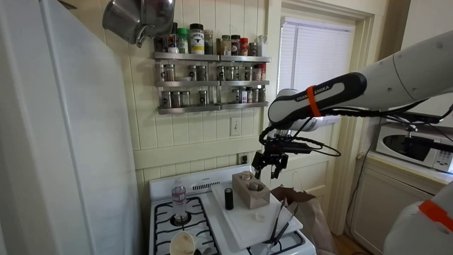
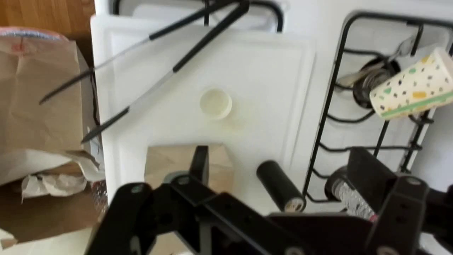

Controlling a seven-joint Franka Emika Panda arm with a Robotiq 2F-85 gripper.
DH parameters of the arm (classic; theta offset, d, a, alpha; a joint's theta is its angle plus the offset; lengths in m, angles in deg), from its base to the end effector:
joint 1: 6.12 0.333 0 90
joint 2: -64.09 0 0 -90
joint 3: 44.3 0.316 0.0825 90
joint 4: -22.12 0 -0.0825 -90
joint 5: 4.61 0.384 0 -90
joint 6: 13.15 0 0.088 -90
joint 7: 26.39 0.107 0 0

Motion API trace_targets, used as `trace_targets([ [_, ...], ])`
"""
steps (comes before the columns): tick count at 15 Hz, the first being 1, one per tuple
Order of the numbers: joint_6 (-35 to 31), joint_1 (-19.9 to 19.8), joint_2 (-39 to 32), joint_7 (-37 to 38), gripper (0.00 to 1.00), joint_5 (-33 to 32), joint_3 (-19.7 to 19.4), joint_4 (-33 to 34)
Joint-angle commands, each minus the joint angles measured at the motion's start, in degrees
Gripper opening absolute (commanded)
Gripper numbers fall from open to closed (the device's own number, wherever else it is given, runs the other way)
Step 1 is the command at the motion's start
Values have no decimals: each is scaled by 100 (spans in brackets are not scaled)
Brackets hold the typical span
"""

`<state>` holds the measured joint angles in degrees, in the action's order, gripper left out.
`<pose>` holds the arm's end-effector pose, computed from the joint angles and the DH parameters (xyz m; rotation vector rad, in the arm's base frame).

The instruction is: Remove the glass jar from the box and place it on the white tray.

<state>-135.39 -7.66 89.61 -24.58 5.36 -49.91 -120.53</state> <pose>0.4129 -0.0453 0.4533 -2.9286 0.3463 -0.1381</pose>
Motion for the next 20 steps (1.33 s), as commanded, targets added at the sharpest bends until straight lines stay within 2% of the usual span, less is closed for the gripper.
trace_targets([
  [1, -1473, -91, -522, -1, 100, -8, 90, 43],
  [3, -2076, -84, -877, 95, 100, -22, 105, 131],
  [6, -2359, -233, -1355, 336, 100, -409, 185, 339],
  [10, -2004, -390, -2008, 605, 100, -662, 106, 791],
  [20, -1613, -414, -2935, 739, 92, -295, -5, 1499],
])
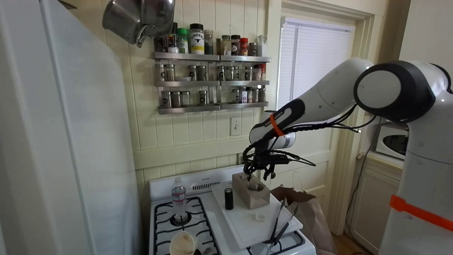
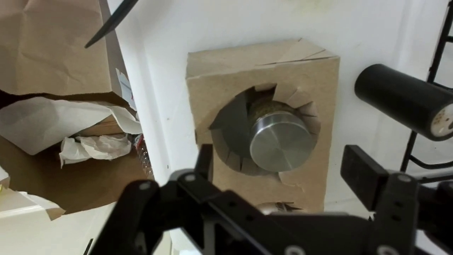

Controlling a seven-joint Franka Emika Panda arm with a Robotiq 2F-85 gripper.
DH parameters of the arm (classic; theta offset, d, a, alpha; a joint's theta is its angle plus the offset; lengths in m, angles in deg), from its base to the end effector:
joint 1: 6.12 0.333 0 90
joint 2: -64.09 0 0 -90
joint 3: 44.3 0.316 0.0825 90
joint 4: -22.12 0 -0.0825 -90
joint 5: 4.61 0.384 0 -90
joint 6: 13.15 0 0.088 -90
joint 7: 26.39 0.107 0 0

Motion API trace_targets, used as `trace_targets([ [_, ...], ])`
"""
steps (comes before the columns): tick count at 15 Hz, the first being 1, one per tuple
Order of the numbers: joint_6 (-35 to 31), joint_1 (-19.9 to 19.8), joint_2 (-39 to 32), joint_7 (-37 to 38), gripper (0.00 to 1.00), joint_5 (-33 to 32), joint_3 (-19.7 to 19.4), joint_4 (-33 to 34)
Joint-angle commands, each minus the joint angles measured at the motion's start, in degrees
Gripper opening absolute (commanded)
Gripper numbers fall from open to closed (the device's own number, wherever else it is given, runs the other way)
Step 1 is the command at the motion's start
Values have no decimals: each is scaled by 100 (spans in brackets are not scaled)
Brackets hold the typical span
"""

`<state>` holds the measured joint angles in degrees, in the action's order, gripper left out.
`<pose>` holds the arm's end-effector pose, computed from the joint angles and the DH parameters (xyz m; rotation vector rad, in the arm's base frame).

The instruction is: Remove the glass jar from the box and place it on the white tray.

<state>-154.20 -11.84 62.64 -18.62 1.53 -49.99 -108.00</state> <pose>0.5263 -0.1062 0.3628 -2.9997 0.6273 -0.2576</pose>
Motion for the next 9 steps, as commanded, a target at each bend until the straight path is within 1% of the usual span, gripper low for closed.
trace_targets([
  [1, 289, 0, -289, 157, 88, 103, -2, 263],
  [2, 318, -4, -345, 177, 89, 110, -6, 292],
  [3, 341, -7, -392, 205, 86, 119, -10, 311],
  [4, 349, -8, -426, 219, 87, 134, -11, 320],
  [8, 348, 1, -556, 249, 78, 134, -6, 371],
  [9, 338, 3, -586, 251, 74, 137, -3, 394],
])
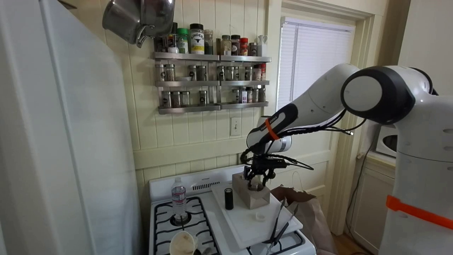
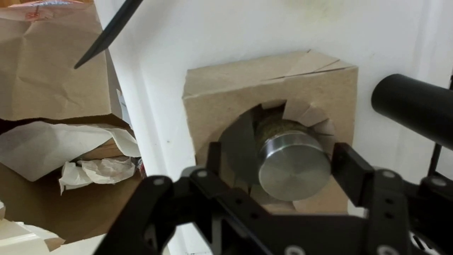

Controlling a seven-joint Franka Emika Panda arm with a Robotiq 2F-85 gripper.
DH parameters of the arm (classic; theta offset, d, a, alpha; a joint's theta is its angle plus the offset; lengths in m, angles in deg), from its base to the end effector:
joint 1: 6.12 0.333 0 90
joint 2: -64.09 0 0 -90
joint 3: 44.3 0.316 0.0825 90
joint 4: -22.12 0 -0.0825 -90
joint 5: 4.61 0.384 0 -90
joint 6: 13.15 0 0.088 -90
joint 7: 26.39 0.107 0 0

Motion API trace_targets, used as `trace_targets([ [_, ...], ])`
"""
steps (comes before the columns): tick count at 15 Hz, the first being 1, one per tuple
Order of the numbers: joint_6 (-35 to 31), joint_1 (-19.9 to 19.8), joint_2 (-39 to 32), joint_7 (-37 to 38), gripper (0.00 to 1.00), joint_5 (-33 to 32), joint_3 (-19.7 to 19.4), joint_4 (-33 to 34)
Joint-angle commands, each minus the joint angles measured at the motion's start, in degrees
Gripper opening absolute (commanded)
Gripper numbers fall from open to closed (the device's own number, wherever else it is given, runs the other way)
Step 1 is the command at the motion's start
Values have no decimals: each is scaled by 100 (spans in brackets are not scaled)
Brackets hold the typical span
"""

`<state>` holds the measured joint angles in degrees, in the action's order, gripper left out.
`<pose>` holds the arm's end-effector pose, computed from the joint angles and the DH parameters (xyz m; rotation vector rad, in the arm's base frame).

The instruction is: Remove the glass jar from the box and place it on the white tray.

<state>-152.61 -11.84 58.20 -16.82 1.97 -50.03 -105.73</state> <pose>0.5364 -0.1080 0.3356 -2.9934 0.6841 -0.1564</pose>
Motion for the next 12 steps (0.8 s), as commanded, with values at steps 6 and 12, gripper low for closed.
trace_targets([
  [6, 127, 47, -200, 42, 25, 53, 44, 212],
  [12, 85, 275, 733, 630, 25, -939, 54, -309],
])
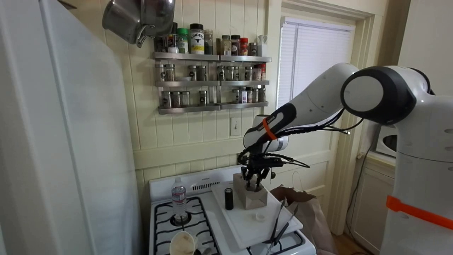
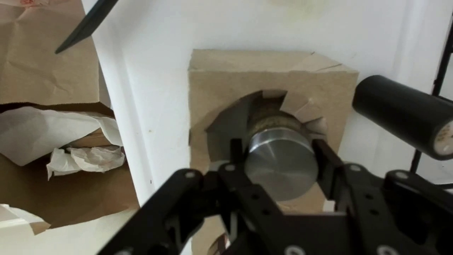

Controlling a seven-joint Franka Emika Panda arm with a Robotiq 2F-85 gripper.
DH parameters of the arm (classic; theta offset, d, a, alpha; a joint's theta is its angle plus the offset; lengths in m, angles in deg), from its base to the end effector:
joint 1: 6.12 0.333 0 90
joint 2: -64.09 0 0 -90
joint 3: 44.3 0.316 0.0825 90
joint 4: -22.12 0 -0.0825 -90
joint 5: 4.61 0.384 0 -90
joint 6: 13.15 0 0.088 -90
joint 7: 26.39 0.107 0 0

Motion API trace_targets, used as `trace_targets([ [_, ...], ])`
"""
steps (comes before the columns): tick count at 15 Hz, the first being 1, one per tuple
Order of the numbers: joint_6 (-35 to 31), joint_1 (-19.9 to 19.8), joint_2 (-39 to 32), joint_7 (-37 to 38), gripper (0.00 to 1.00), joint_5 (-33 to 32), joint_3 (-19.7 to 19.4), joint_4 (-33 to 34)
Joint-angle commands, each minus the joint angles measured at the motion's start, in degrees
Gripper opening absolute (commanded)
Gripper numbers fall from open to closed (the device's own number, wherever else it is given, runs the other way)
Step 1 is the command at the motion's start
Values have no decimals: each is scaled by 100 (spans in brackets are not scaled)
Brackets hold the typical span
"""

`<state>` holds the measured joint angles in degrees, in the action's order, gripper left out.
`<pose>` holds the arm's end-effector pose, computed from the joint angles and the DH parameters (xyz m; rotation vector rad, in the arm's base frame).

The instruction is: Remove the glass jar from the box and place it on the white tray.

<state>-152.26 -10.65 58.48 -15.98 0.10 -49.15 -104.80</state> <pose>0.5442 -0.0893 0.3446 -3.0238 0.6186 -0.1775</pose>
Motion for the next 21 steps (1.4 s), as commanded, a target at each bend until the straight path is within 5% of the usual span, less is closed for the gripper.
trace_targets([
  [1, 123, 171, 851, 741, 25, -1096, -25, -430],
  [5, 611, 92, 1707, 1440, 25, -2330, 213, -741],
  [9, 1560, 424, 2659, 16, 25, -926, 350, -1139],
  [12, 2223, 588, 2775, -381, 25, -446, 447, -1159],
  [21, 361, 541, 1966, 37, 25, -1094, 983, -1814],
])
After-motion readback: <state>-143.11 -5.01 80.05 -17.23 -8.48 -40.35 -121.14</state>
